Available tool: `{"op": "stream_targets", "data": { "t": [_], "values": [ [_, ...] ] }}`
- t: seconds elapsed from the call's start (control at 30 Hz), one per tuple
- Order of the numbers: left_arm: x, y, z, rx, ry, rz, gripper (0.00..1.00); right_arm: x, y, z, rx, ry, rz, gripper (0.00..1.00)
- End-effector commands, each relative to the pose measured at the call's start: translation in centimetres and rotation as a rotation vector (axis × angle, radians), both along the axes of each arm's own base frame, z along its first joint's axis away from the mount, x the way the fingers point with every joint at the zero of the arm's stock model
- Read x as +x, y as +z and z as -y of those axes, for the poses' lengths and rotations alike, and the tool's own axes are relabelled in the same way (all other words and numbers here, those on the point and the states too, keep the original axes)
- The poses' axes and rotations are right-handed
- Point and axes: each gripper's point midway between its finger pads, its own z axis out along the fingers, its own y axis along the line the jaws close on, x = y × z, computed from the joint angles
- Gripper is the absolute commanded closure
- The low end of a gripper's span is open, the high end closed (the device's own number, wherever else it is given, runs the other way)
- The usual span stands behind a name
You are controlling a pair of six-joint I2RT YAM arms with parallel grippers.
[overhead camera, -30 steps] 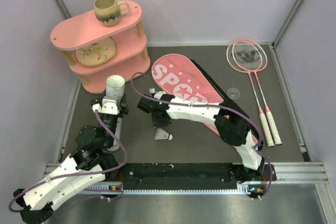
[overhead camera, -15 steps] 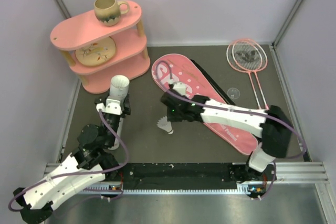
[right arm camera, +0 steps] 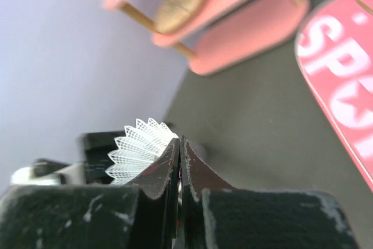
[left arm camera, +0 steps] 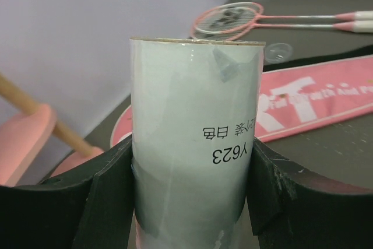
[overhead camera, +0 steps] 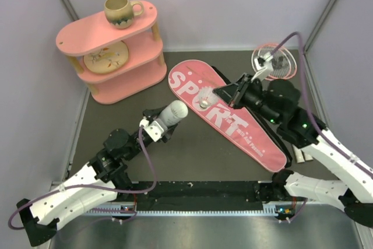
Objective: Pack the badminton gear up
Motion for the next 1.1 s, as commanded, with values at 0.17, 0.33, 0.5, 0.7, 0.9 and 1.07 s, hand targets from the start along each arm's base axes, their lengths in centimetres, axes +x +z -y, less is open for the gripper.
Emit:
{"op": "stream_targets", "data": {
  "t": [0.17,0.33,0.5,0.7,0.9,1.07],
  "values": [
    [-3.2,2.0,3.3,-0.025,-0.255,0.019,0.89,-3.4,7.2,-2.8,0.167,0.252,0.158,1.0],
    [-3.3,2.1,3.1,-0.023,-0.252,0.028,0.89,-3.5,6.1,-5.3,0.182,0.312,0.137,1.0],
    [-3.1,2.5,2.7,-0.031,-0.231,0.041,0.89,-3.6,3.6,-7.0,0.138,0.317,0.108,1.0],
    [-2.9,2.8,2.2,-0.048,-0.204,0.05,0.89,-4.0,0.4,-7.3,0.09,0.319,0.081,1.0],
    [-2.9,3.0,2.0,-0.055,-0.197,0.056,0.89,-4.4,-1.9,-6.7,-0.106,0.376,0.116,0.57],
    [-2.9,3.0,2.1,-0.05,-0.201,0.055,0.89,-4.9,-1.9,-6.5,-0.149,0.417,0.13,0.43]
  ]
}}
